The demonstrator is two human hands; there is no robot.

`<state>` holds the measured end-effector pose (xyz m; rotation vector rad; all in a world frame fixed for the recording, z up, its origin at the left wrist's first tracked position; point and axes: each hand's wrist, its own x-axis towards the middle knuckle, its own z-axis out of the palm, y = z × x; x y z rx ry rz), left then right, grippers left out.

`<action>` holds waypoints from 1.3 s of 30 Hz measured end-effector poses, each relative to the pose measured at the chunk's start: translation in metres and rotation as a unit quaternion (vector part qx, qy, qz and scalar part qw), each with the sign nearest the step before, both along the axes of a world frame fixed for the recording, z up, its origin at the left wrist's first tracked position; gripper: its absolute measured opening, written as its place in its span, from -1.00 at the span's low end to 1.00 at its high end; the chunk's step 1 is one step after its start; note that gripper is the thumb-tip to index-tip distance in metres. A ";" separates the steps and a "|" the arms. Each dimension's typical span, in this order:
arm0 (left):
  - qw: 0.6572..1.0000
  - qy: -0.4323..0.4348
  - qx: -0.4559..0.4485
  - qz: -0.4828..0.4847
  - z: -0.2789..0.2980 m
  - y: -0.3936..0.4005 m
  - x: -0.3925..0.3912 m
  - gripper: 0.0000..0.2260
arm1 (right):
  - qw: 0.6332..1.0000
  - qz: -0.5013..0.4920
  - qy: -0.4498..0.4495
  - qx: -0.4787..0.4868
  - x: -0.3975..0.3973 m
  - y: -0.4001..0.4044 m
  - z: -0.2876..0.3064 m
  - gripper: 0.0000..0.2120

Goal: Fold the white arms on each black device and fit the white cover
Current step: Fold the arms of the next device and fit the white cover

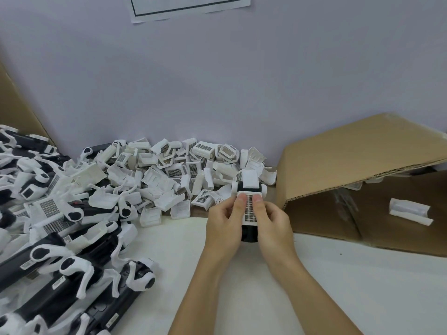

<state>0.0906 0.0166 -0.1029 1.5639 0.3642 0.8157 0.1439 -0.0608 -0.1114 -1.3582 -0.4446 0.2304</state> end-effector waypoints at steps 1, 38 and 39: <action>1.000 0.000 0.004 -0.003 0.000 0.000 0.000 -0.71 | 1.000 -0.008 -0.010 -0.007 0.001 0.000 -0.001 -0.64; 0.963 -0.036 -0.198 0.177 0.005 0.020 -0.010 -0.52 | 0.993 -0.071 -0.088 -0.026 -0.001 0.002 -0.006 -0.89; 0.956 -0.042 -0.175 0.230 0.004 0.024 -0.012 -0.55 | 0.996 -0.055 -0.065 -0.015 0.000 0.001 -0.005 -0.89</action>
